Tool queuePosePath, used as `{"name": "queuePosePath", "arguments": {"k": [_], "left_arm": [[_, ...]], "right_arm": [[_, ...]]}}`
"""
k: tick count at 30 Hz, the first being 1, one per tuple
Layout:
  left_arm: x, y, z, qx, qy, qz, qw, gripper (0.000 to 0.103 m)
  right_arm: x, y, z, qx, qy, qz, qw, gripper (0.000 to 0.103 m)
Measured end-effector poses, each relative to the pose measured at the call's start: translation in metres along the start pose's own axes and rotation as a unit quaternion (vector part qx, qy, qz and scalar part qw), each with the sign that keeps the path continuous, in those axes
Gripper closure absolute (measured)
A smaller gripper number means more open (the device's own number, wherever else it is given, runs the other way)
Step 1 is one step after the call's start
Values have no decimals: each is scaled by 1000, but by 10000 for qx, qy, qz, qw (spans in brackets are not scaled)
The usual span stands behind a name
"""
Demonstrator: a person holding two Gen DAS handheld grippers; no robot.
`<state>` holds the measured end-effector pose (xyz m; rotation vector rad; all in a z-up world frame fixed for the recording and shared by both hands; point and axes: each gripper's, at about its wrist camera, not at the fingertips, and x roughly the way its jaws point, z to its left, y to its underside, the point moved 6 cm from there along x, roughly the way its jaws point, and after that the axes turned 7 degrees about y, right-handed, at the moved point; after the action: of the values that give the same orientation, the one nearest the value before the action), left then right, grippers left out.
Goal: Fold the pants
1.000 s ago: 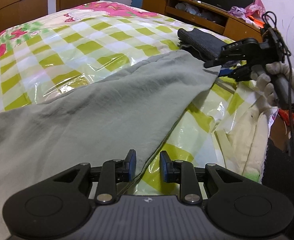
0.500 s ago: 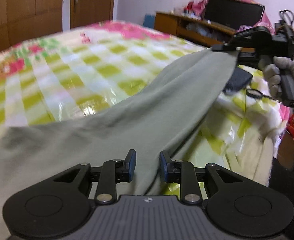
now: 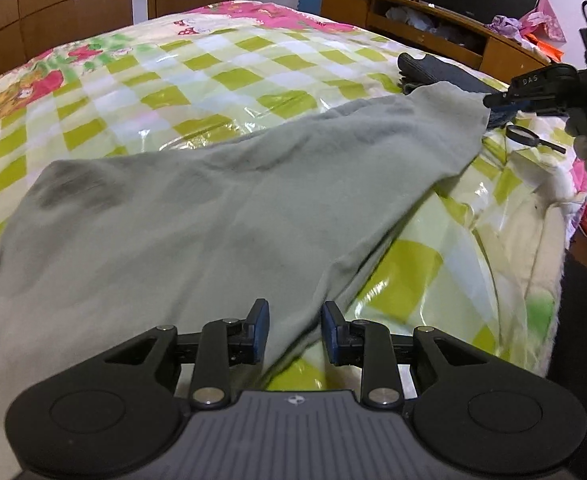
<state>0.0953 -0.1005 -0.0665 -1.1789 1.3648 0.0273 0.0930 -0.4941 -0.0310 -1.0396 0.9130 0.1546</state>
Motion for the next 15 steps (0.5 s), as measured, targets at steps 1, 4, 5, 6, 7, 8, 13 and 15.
{"name": "queuePosePath", "arguments": {"k": [1, 4, 5, 6, 7, 8, 13, 15], "left_arm": [[-1, 2, -1, -5, 46, 28, 10000, 62], [-3, 8, -9, 144, 70, 111, 9998, 62], [-4, 9, -9, 180, 95, 134, 9997, 62], [-7, 10, -10, 188, 115, 143, 9997, 62], [-10, 9, -10, 183, 129, 140, 9997, 62], [-14, 9, -9, 183, 142, 120, 9997, 62], [-28, -1, -4, 102, 222, -100, 9997, 62], [-27, -7, 0, 75, 250, -176, 9995, 62]], "right_arm": [[-10, 0, 4, -209, 0, -110, 9997, 86], [-29, 8, 35, -933, -237, -236, 9951, 85], [-32, 13, 46, -1133, -386, -236, 9925, 85], [-32, 17, 64, -1421, -623, -181, 9877, 86], [-32, 20, 79, -1683, -824, -108, 9822, 84], [-29, 23, 94, -1907, -981, -76, 9767, 84], [0, 34, 179, -3377, -1665, 118, 9263, 84], [11, 35, 203, -3911, -1848, 134, 9015, 84]]}}
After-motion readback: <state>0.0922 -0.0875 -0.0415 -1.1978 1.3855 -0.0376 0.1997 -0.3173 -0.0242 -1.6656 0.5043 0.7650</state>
